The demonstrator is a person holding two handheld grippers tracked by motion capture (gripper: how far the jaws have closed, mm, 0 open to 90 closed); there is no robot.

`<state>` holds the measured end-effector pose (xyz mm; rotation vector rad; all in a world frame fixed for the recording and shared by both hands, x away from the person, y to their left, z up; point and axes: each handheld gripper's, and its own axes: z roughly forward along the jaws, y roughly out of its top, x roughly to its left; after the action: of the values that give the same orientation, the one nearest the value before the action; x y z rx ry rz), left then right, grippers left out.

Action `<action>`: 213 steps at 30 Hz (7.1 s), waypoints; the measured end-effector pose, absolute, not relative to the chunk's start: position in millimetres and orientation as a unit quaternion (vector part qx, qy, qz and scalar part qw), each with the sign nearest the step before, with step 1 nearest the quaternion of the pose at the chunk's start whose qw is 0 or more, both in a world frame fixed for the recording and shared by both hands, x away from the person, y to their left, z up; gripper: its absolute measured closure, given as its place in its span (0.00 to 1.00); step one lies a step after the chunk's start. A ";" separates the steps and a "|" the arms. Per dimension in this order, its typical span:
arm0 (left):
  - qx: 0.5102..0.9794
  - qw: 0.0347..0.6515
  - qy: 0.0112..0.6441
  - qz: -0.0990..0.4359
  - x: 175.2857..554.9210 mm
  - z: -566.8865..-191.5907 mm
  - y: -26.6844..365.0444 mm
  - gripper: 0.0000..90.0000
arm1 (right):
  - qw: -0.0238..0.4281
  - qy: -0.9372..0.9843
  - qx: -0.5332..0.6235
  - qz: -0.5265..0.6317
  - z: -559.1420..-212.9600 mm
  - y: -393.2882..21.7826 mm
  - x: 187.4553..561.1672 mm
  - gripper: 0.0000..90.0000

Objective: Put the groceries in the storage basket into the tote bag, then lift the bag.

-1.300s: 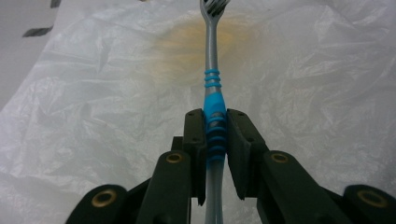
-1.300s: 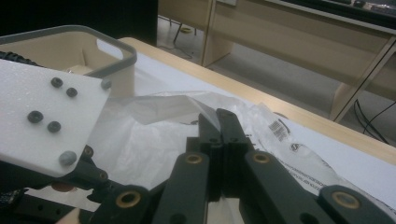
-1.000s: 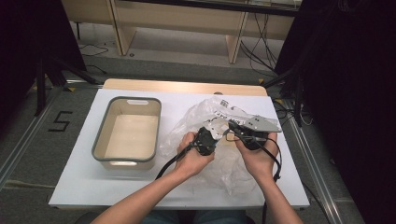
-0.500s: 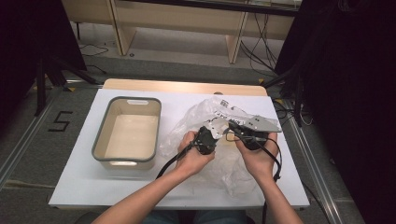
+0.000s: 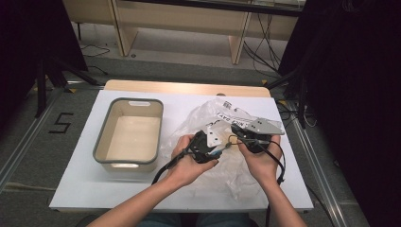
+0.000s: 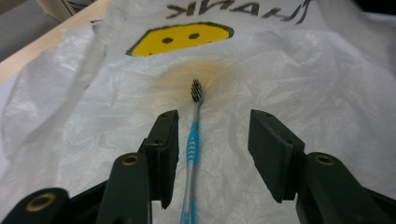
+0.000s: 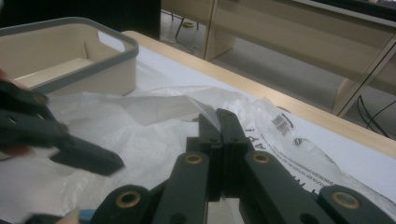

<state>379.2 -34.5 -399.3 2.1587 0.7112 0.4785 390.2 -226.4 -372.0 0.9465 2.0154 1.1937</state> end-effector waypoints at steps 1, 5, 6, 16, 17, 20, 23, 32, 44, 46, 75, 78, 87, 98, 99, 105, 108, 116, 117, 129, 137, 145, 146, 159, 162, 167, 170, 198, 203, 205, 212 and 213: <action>0.853 0.398 0.281 0.189 379.2 -399.3 -34.5 0.58 | 0.303 0.760 0.357 0.450 -372.0 -226.4 390.2 1.00; 0.843 0.413 0.286 0.192 371.1 -388.1 -17.7 0.58 | 0.293 0.768 0.357 0.443 -375.6 -227.6 388.3 1.00; 0.840 0.416 0.288 0.194 368.8 -384.4 -10.9 0.58 | 0.288 0.772 0.358 0.439 -377.2 -227.4 387.5 1.00; 0.836 0.419 0.297 0.191 364.9 -378.6 5.6 0.58 | 0.232 0.818 0.337 0.404 -398.9 -223.0 379.9 1.00; 0.836 0.419 0.297 0.191 364.9 -378.6 5.6 0.58 | 0.232 0.818 0.337 0.404 -398.9 -223.0 379.9 1.00; 0.834 0.420 0.303 0.191 366.3 -376.8 8.1 0.58 | 0.209 0.838 0.326 0.385 -408.2 -220.6 378.4 1.00; 0.832 0.420 0.307 0.193 368.2 -376.4 9.7 0.59 | 0.186 0.849 0.323 0.374 -414.8 -219.5 377.9 1.00; 0.829 0.397 0.340 0.200 389.1 -387.1 11.9 0.61 | 0.131 0.881 0.310 0.332 -438.4 -214.4 377.0 1.00; 0.842 0.322 0.378 0.209 417.1 -415.2 6.9 0.63 | 0.080 0.902 0.303 0.295 -454.4 -213.4 376.2 0.92; 0.849 0.306 0.377 0.207 419.1 -422.0 5.3 0.66 | 0.073 0.901 0.306 0.299 -455.4 -214.4 375.7 0.84; 0.871 0.263 0.375 0.175 420.4 -456.6 6.7 0.65 | 0.140 0.788 0.454 0.391 -421.9 -297.3 368.8 0.58; 0.865 0.285 0.374 0.174 416.1 -451.8 11.2 0.58 | 0.143 0.785 0.464 0.385 -424.0 -303.3 366.6 0.58; 0.860 0.301 0.376 0.169 406.8 -449.2 18.9 0.45 | 0.148 0.780 0.479 0.374 -429.0 -314.2 359.8 0.57; 0.854 0.317 0.379 0.160 403.4 -444.3 23.6 0.44 | 0.154 0.769 0.497 0.370 -428.3 -323.6 356.4 0.57; 0.854 0.317 0.379 0.160 403.4 -444.3 23.6 0.44 | 0.154 0.769 0.497 0.370 -428.3 -323.6 356.4 0.57; 0.855 0.317 0.380 0.157 403.1 -444.9 22.6 0.44 | 0.157 0.765 0.504 0.368 -428.0 -326.9 356.7 0.57; 0.854 0.318 0.382 0.155 403.4 -444.2 22.6 0.44 | 0.157 0.765 0.504 0.368 -428.1 -327.0 356.0 0.57; 0.857 0.312 0.381 0.152 404.4 -446.1 22.1 0.44 | 0.153 0.767 0.506 0.365 -428.1 -327.8 355.9 0.57; 0.857 0.312 0.381 0.152 404.4 -446.1 22.1 0.44 | 0.153 0.767 0.506 0.365 -428.1 -327.8 355.9 0.57; 0.861 0.305 0.381 0.146 405.4 -449.2 21.5 0.45 | 0.183 0.748 0.544 0.334 -426.6 -334.7 356.7 0.54; 0.861 0.299 0.385 0.144 404.4 -449.1 19.6 0.46 | 0.175 0.723 0.581 0.331 -431.3 -342.2 359.1 0.50; 0.862 0.295 0.385 0.143 404.6 -451.6 19.5 0.46 | 0.145 0.731 0.592 0.306 -439.9 -338.1 362.4 0.53; 0.864 0.292 0.384 0.142 404.6 -451.5 19.5 0.47 | 0.139 0.733 0.595 0.300 -440.7 -337.6 362.0 0.55; 0.866 0.292 0.381 0.141 403.2 -451.8 19.2 0.48 | 0.092 0.761 0.596 0.239 -452.2 -336.6 361.3 0.83; 0.866 0.292 0.380 0.140 403.5 -451.9 19.4 0.48 | 0.094 0.766 0.591 0.232 -453.5 -336.2 363.4 0.94; 0.867 0.291 0.380 0.141 403.8 -451.7 19.4 0.48 | 0.098 0.769 0.588 0.230 -453.4 -335.9 363.7 1.00; 0.867 0.292 0.379 0.141 403.2 -452.0 18.4 0.48 | 0.106 0.769 0.586 0.233 -450.3 -337.0 362.3 1.00; 0.867 0.291 0.379 0.141 403.4 -451.9 17.9 0.48 | 0.128 0.744 0.615 0.230 -454.7 -354.2 374.2 0.99; 0.864 0.301 0.378 0.141 403.0 -451.3 17.6 0.49 | 0.148 0.748 0.601 0.239 -452.0 -355.2 383.0 1.00; 0.864 0.302 0.377 0.141 403.2 -450.8 17.5 0.49 | 0.157 0.748 0.597 0.242 -450.9 -354.6 385.7 1.00; 0.859 0.315 0.375 0.149 401.6 -444.6 17.1 0.48 | 0.230 0.762 0.549 0.254 -447.8 -354.1 422.9 1.00; 0.859 0.315 0.375 0.149 401.6 -444.6 17.1 0.48 | 0.240 0.764 0.544 0.252 -448.2 -354.4 427.8 1.00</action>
<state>401.6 17.1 -444.6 2.2649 0.9871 0.3928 427.8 -354.4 -448.2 1.4878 2.0913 0.6886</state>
